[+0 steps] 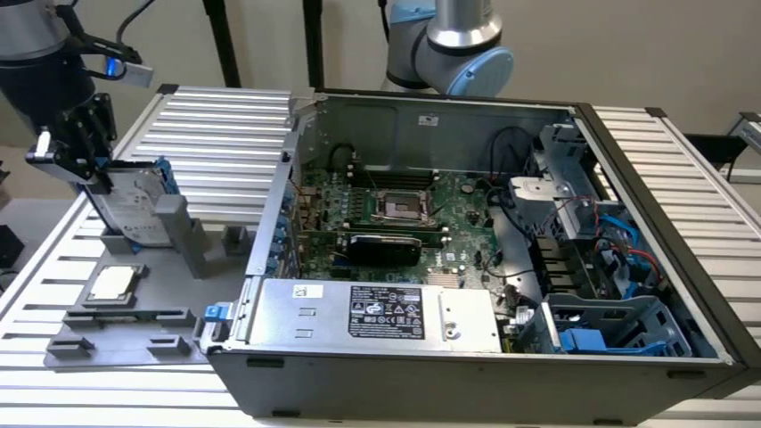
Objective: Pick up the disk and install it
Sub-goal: 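Pick up the disk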
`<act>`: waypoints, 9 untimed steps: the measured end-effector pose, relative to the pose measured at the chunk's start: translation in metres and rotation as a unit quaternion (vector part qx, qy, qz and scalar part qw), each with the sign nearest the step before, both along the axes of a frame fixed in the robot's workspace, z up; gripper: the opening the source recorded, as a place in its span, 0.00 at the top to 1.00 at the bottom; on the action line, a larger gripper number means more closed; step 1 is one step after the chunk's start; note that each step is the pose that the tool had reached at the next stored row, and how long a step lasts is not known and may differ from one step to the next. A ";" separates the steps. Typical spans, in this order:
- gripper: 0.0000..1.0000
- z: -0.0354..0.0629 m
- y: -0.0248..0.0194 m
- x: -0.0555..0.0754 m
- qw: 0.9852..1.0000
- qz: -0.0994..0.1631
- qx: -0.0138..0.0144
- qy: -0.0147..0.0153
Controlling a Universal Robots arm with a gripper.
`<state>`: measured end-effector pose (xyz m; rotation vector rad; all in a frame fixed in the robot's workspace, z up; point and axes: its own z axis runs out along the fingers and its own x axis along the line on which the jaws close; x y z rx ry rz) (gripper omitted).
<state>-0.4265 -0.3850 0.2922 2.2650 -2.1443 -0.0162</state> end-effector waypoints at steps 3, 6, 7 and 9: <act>0.67 -0.0001 0.0000 0.000 1.000 0.000 0.000 0.000; 0.67 -0.0002 -0.0003 0.000 1.000 0.000 0.000 0.000; 0.67 -0.0002 -0.0007 0.000 1.000 -0.001 0.000 0.000; 0.67 -0.0001 -0.0019 0.000 1.000 -0.002 0.000 0.000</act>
